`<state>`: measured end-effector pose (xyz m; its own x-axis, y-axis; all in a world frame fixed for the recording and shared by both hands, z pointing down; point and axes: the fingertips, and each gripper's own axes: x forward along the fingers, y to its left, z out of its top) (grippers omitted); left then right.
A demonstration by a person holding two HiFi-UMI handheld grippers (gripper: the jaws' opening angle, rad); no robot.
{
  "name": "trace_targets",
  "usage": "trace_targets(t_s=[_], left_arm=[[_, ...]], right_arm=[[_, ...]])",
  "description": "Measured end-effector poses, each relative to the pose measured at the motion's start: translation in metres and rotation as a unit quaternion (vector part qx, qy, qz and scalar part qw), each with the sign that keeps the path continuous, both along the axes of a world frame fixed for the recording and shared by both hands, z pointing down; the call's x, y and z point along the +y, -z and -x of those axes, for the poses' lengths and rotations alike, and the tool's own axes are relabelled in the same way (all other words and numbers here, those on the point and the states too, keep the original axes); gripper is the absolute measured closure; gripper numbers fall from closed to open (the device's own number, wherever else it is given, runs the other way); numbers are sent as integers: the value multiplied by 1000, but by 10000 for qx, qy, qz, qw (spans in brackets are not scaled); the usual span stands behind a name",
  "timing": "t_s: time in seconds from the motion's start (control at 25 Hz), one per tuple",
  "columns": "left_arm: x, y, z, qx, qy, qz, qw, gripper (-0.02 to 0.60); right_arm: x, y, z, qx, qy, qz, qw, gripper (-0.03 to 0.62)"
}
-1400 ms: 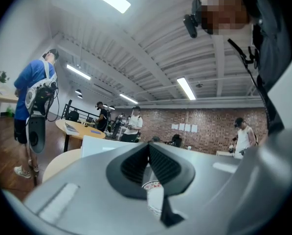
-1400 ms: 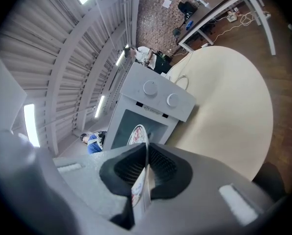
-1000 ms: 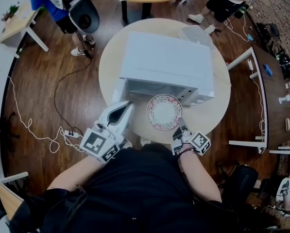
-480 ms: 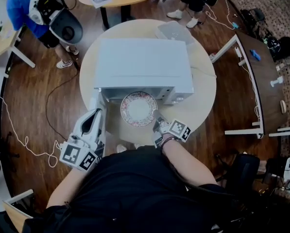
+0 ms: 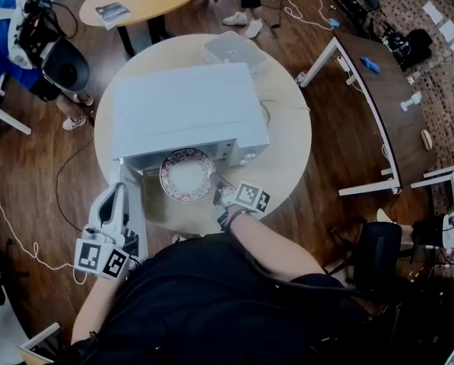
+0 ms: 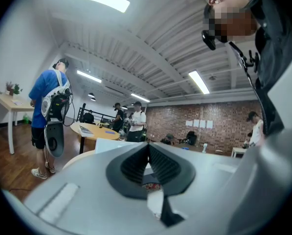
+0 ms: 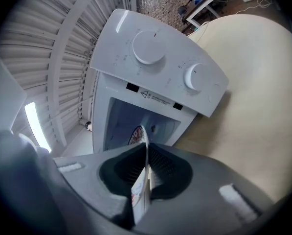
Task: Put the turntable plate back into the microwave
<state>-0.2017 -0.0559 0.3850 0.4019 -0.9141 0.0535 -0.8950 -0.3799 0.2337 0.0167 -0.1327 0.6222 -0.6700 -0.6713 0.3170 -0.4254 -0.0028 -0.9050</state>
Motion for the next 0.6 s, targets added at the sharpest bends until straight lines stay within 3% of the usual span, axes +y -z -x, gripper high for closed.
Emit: trace_targets(t_s=[0.6], left_arm=[[-7, 3, 7, -15, 206, 13, 9998, 577]], right_arm=[[-27, -3, 13, 43, 203, 8, 9998, 572]])
